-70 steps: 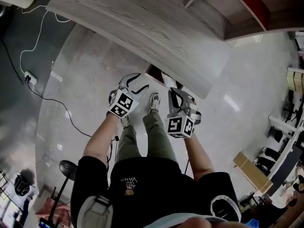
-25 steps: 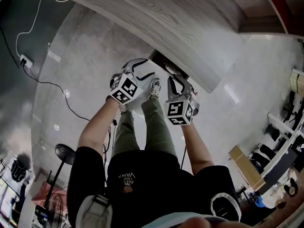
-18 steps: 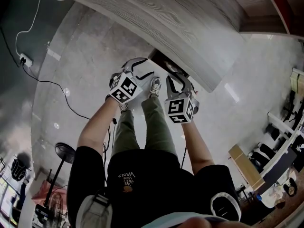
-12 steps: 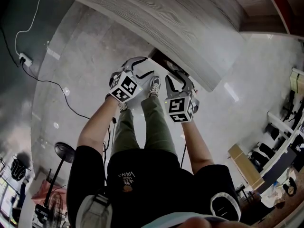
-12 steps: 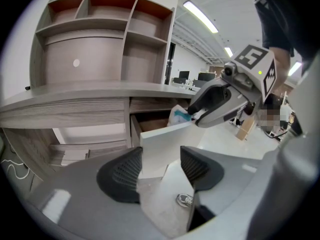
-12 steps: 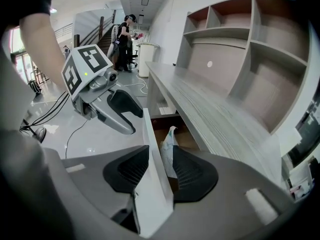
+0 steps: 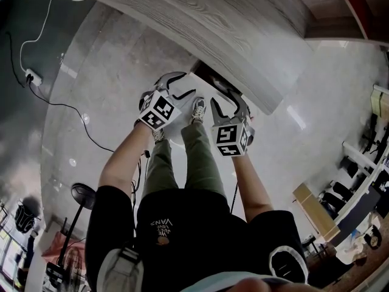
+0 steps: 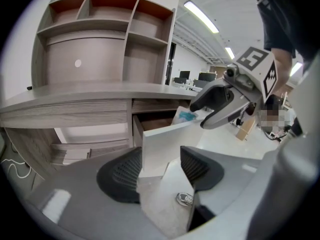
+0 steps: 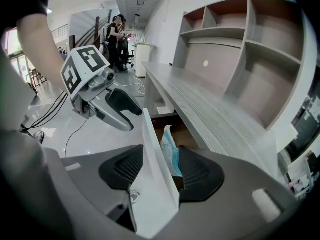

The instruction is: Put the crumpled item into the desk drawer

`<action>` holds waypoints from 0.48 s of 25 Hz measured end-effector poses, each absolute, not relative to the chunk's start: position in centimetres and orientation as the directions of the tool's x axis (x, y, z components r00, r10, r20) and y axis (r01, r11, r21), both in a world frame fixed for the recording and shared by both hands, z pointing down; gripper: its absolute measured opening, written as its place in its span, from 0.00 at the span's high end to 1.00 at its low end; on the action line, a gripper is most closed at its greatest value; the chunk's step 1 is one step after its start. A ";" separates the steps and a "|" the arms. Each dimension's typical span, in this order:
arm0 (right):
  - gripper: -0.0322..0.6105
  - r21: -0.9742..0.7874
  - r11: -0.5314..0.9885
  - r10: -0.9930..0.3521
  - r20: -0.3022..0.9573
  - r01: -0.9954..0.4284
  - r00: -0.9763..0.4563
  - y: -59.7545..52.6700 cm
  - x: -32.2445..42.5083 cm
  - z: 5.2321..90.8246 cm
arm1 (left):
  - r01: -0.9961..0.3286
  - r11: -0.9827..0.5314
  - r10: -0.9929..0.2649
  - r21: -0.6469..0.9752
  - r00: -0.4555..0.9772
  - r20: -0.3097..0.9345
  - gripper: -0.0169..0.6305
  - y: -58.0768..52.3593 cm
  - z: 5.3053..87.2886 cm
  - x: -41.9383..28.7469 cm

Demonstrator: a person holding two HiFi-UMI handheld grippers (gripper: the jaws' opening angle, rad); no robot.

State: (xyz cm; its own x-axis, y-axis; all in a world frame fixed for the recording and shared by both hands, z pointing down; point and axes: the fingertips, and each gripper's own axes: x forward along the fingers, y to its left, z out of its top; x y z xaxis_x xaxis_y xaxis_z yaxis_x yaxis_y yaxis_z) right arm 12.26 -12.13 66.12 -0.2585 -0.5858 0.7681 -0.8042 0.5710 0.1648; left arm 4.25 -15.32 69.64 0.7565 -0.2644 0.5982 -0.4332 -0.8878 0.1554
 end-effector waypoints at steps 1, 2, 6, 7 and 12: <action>0.64 0.164 0.567 -0.587 0.768 -0.807 -0.256 -12.0 12.2 66.0 | -0.432 -0.888 -0.265 0.154 0.757 0.598 0.57 -15.3 69.5 4.1; 0.65 0.165 0.562 -0.590 0.767 -0.810 -0.253 -11.8 12.2 65.9 | -0.432 -0.889 -0.266 0.152 0.757 0.597 0.57 -15.2 69.4 4.0; 0.65 0.171 0.537 -0.614 0.751 -0.826 -0.244 -11.5 12.2 64.7 | -0.431 -0.891 -0.272 0.145 0.761 0.589 0.57 -15.1 68.4 3.6; 0.65 0.169 0.527 -0.623 0.743 -0.833 -0.243 -11.5 12.2 64.4 | -0.431 -0.891 -0.276 0.142 0.763 0.584 0.57 -15.1 68.0 3.5; 0.65 0.130 0.456 -0.676 0.694 -0.881 -0.247 -11.3 12.2 62.4 | -0.450 -0.884 -0.321 0.126 0.780 0.537 0.57 -15.2 65.4 2.9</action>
